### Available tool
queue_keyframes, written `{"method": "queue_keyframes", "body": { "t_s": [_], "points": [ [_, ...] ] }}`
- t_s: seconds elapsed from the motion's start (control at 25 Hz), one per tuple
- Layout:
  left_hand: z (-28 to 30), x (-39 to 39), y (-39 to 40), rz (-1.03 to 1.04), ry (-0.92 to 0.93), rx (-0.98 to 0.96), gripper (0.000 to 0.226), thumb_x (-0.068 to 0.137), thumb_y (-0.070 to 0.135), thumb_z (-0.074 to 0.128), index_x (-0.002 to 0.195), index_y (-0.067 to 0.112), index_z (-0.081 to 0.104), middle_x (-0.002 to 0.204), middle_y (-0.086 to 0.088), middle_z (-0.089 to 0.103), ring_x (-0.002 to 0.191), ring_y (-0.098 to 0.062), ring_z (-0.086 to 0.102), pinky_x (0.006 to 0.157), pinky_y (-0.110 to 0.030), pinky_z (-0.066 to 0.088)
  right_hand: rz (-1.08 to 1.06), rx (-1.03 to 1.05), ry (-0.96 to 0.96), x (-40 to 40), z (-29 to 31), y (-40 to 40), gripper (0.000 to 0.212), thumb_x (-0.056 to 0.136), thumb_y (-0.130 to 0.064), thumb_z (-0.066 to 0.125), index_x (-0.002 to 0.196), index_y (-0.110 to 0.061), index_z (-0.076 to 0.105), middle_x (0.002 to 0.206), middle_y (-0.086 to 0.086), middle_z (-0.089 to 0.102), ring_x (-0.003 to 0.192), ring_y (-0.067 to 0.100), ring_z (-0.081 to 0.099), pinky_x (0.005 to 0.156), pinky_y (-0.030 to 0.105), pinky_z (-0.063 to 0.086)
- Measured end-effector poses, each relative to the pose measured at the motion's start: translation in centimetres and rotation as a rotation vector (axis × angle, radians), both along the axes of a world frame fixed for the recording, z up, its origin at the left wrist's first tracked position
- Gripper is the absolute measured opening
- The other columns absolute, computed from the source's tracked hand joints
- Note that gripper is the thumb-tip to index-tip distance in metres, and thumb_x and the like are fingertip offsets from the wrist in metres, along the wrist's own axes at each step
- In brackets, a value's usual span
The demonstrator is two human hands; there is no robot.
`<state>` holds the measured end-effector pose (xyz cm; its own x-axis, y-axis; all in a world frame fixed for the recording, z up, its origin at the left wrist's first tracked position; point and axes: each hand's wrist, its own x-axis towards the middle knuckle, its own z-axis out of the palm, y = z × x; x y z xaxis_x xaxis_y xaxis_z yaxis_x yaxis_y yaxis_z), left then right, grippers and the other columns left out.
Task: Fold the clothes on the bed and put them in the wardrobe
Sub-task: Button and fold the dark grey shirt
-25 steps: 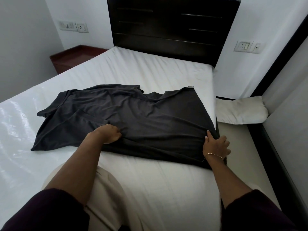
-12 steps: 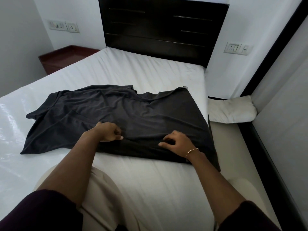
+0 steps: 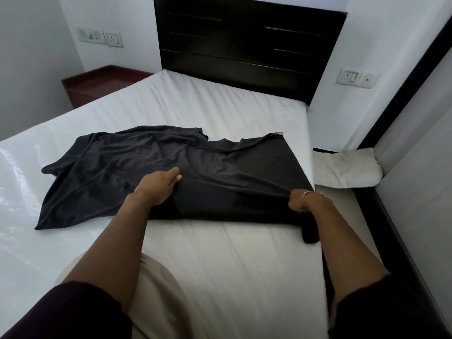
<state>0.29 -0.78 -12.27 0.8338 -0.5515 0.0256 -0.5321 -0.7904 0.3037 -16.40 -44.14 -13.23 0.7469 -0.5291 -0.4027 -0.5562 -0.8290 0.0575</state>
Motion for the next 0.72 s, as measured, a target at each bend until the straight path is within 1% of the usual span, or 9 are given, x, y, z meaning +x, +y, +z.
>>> {"method": "queue_keyframes", "body": {
  "t_s": [0.08, 0.16, 0.24, 0.28, 0.36, 0.48, 0.52, 0.6, 0.72],
  "points": [
    [-0.6, 0.6, -0.1, 0.014, -0.087, 0.058, 0.026, 0.110, 0.050, 0.027, 0.104, 0.029, 0.042, 0.091, 0.001, 0.065, 0.082, -0.027, 0.063, 0.076, -0.042, 0.046, -0.151, -0.045, 0.004, 0.6, -0.5, -2.8, 0.060, 0.114, -0.016, 0.065, 0.173, -0.012, 0.074, 0.181, 0.021, 0.066, 0.162, 0.045, 0.066, 0.151, 0.063, 0.049],
    [-1.3, 1.4, -0.3, 0.039, -0.188, 0.103, 0.026, 0.110, 0.049, 0.025, 0.101, 0.030, 0.040, 0.093, 0.001, 0.069, 0.086, -0.029, 0.064, 0.077, -0.044, 0.044, -0.258, -0.112, -0.076, 1.1, -1.0, -4.8, 0.055, 0.111, -0.017, 0.070, 0.165, -0.019, 0.079, 0.170, 0.015, 0.073, 0.154, 0.044, 0.070, 0.148, 0.068, 0.048],
    [-2.2, 2.1, -0.5, 0.091, -0.231, 0.153, 0.026, 0.110, 0.049, 0.024, 0.102, 0.030, 0.041, 0.099, 0.003, 0.072, 0.094, -0.030, 0.065, 0.082, -0.047, 0.041, -0.306, -0.158, -0.210, 1.5, -2.1, -6.9, 0.050, 0.110, -0.014, 0.073, 0.160, -0.017, 0.081, 0.161, 0.015, 0.078, 0.147, 0.044, 0.074, 0.140, 0.068, 0.057],
    [-2.7, 2.5, -0.6, 0.119, -0.234, 0.187, 0.027, 0.110, 0.049, 0.024, 0.103, 0.030, 0.042, 0.101, 0.004, 0.073, 0.098, -0.030, 0.064, 0.085, -0.048, 0.039, -0.323, -0.113, -0.279, 1.6, -2.8, -8.0, 0.048, 0.111, -0.014, 0.074, 0.158, -0.016, 0.083, 0.160, 0.017, 0.080, 0.145, 0.044, 0.076, 0.138, 0.065, 0.063],
    [-3.4, 3.1, -0.9, 0.171, -0.243, 0.236, 0.027, 0.109, 0.049, 0.025, 0.101, 0.031, 0.043, 0.104, 0.004, 0.074, 0.102, -0.030, 0.063, 0.088, -0.049, 0.037, -0.362, 0.058, -0.415, 1.7, -4.6, -10.1, 0.044, 0.113, -0.012, 0.073, 0.154, -0.014, 0.089, 0.159, 0.020, 0.082, 0.144, 0.044, 0.077, 0.136, 0.058, 0.070],
    [-3.7, 3.4, -1.3, 0.215, -0.255, 0.235, 0.028, 0.109, 0.048, 0.025, 0.098, 0.031, 0.044, 0.102, 0.000, 0.073, 0.101, -0.030, 0.062, 0.092, -0.049, 0.035, -0.463, 0.159, -0.577, 1.6, -7.0, -12.7, 0.033, 0.116, -0.008, 0.070, 0.138, -0.004, 0.093, 0.148, 0.027, 0.087, 0.132, 0.049, 0.081, 0.129, 0.057, 0.074],
    [-3.7, 3.5, -1.3, 0.230, -0.250, 0.233, 0.028, 0.109, 0.047, 0.024, 0.097, 0.031, 0.044, 0.102, -0.001, 0.073, 0.102, -0.030, 0.063, 0.093, -0.050, 0.035, -0.499, 0.146, -0.612, 1.5, -7.7, -13.2, 0.030, 0.118, -0.009, 0.070, 0.137, -0.001, 0.093, 0.147, 0.030, 0.087, 0.131, 0.050, 0.082, 0.128, 0.059, 0.074],
    [-3.9, 3.4, -1.3, 0.248, -0.221, 0.264, 0.030, 0.109, 0.047, 0.023, 0.096, 0.030, 0.044, 0.103, -0.002, 0.073, 0.105, -0.031, 0.063, 0.095, -0.051, 0.034, -0.542, 0.081, -0.655, 1.0, -8.9, -13.5, 0.030, 0.122, -0.012, 0.071, 0.140, -0.001, 0.092, 0.147, 0.031, 0.086, 0.131, 0.052, 0.082, 0.126, 0.062, 0.074],
    [-4.1, 3.3, -1.4, 0.269, -0.207, 0.269, 0.029, 0.109, 0.047, 0.023, 0.098, 0.030, 0.044, 0.103, -0.002, 0.073, 0.106, -0.031, 0.063, 0.096, -0.052, 0.035, -0.476, -0.019, -0.743, 0.4, -9.8, -12.5, 0.026, 0.122, -0.004, 0.063, 0.138, -0.003, 0.084, 0.131, 0.031, 0.087, 0.115, 0.053, 0.082, 0.110, 0.063, 0.078]
  ]
}}
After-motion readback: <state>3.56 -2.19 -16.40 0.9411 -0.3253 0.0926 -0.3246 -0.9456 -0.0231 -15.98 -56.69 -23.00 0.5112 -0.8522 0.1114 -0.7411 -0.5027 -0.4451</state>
